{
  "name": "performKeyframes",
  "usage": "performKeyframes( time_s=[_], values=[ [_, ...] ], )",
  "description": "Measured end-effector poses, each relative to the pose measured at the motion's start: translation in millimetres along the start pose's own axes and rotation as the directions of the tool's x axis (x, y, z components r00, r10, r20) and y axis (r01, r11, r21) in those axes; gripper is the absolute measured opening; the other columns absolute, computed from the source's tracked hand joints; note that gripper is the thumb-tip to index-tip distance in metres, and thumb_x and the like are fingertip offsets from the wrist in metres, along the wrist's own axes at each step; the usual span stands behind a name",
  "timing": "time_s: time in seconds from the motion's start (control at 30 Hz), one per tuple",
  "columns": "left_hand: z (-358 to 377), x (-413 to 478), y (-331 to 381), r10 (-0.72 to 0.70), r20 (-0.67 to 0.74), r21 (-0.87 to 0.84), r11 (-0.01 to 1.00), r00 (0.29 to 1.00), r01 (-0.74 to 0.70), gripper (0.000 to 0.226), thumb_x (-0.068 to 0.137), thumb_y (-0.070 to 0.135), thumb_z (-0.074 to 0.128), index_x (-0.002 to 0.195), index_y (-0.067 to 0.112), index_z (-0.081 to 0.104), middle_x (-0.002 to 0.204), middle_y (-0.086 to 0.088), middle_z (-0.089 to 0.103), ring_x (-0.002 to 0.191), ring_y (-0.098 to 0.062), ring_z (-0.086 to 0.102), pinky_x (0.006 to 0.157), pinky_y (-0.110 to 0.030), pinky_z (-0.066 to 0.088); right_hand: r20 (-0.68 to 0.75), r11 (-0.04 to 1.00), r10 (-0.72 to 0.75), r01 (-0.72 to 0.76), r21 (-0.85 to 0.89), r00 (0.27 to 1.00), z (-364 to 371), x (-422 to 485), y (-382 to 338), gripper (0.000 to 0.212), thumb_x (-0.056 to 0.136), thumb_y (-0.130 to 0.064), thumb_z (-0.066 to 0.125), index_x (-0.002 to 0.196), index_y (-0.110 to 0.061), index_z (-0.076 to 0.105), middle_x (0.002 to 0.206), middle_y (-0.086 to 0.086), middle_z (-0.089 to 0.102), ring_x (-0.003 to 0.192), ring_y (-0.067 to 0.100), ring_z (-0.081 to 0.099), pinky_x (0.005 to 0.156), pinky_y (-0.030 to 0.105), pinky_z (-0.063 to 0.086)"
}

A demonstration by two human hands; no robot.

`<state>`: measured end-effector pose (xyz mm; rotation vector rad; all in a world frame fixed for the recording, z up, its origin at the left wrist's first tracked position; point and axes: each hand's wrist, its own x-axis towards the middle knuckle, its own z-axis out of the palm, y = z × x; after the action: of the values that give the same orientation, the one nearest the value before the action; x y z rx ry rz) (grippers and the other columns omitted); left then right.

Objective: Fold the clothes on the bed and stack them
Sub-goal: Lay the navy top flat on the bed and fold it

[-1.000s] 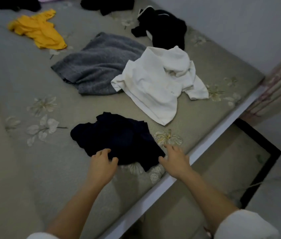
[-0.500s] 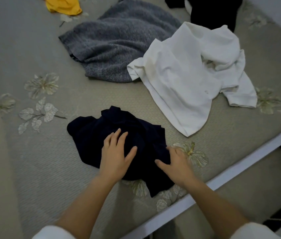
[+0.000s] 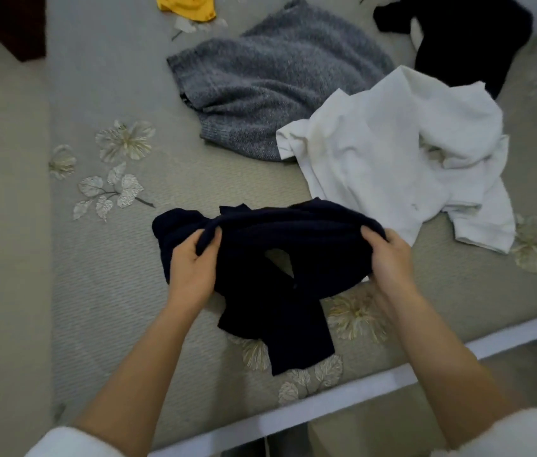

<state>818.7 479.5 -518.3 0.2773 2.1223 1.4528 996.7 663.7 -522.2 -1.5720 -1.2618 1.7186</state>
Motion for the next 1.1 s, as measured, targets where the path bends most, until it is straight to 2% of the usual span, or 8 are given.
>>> performKeyframes(
  time_s=[0.13,0.27,0.43,0.57,0.67,0.87,0.97,1.1],
  values=[
    [-26.7,-8.3,62.3,0.101,-0.093,-0.110,0.988,0.991,-0.111,0.025,0.093,0.038,0.057,0.072,0.032,0.070,0.068,0.014,0.069,0.065,-0.001,0.064,0.056,-0.017,0.052,0.085,0.984,-0.116,0.103,0.146,0.990,18.2,-17.8,-70.7,0.004,0.088,-0.015,0.062,0.085,-0.017,0.064,0.088,0.006,0.066,0.086,0.022,0.062,0.074,0.039,0.051],
    [-65.2,-21.5,97.7,0.192,-0.150,-0.186,0.958,0.970,-0.219,0.022,0.088,0.043,0.062,0.075,0.028,0.072,0.072,0.011,0.070,0.069,-0.003,0.065,0.060,-0.018,0.053,0.215,0.955,-0.279,0.246,0.166,0.936,36.3,-41.3,-117.1,0.007,0.083,-0.016,0.065,0.085,-0.022,0.067,0.089,-0.001,0.067,0.088,0.016,0.061,0.076,0.032,0.050],
    [-98.8,-48.1,57.5,0.099,0.294,0.000,0.995,0.951,-0.103,0.026,0.076,0.050,0.067,0.090,0.029,0.075,0.086,0.001,0.074,0.081,-0.016,0.071,0.064,-0.023,0.056,0.317,0.941,-0.247,0.305,-0.149,0.916,35.7,-44.3,-100.1,0.024,0.077,-0.007,0.062,0.073,-0.029,0.072,0.073,-0.009,0.070,0.071,0.006,0.064,0.058,0.020,0.050],
    [-90.9,-69.6,-22.6,-0.360,0.647,0.491,0.871,0.672,-0.006,0.019,0.080,0.055,0.066,0.078,0.036,0.070,0.079,0.012,0.067,0.076,-0.008,0.062,0.064,-0.014,0.044,0.369,0.622,0.227,0.157,-0.767,0.901,11.7,-26.5,-21.5,0.007,0.080,-0.004,0.061,0.079,-0.005,0.068,0.078,0.011,0.066,0.073,0.022,0.058,0.063,0.029,0.042],
    [-77.4,-74.5,-65.8,-0.599,0.641,0.683,0.731,0.480,-0.001,0.058,0.082,0.058,0.062,0.131,0.028,0.055,0.125,0.010,0.058,0.114,-0.006,0.053,0.098,-0.019,0.041,0.279,0.331,0.443,0.134,-0.934,0.852,-7.0,-21.8,28.2,0.008,0.077,-0.002,0.063,0.072,-0.006,0.059,0.073,0.008,0.059,0.069,0.020,0.056,0.059,0.027,0.043],
    [-59.5,-35.3,-75.9,-0.185,0.307,0.589,0.808,0.934,-0.033,0.033,0.092,0.026,0.057,0.125,0.024,0.059,0.117,0.004,0.063,0.096,-0.006,0.058,0.085,-0.020,0.048,0.178,0.125,0.352,0.142,-0.982,0.919,2.8,-14.9,53.7,0.015,0.082,-0.011,0.061,0.093,-0.004,0.052,0.102,0.016,0.062,0.086,0.025,0.058,0.058,0.027,0.046],
    [-42.5,-12.2,-69.0,0.103,0.288,0.655,0.704,0.952,-0.274,0.054,0.091,0.016,0.054,0.142,0.027,0.039,0.146,0.001,0.038,0.129,-0.016,0.035,0.100,-0.028,0.038,0.374,0.194,0.098,0.351,-0.916,0.922,25.0,-13.9,59.6,0.050,0.087,-0.017,0.056,0.134,-0.008,0.042,0.131,0.014,0.050,0.118,0.028,0.048,0.095,0.038,0.044],
    [-19.2,13.4,-67.3,0.073,0.494,0.795,0.366,0.866,-0.484,0.080,0.087,0.008,0.052,0.148,0.042,0.014,0.160,0.000,-0.011,0.145,-0.023,-0.008,0.113,-0.042,0.017,0.644,0.165,-0.023,0.638,-0.752,0.765,71.6,-25.5,69.8,0.076,0.087,-0.016,0.055,0.150,-0.036,0.018,0.158,0.003,0.014,0.145,0.025,0.012,0.115,0.043,0.020]
  ],
)
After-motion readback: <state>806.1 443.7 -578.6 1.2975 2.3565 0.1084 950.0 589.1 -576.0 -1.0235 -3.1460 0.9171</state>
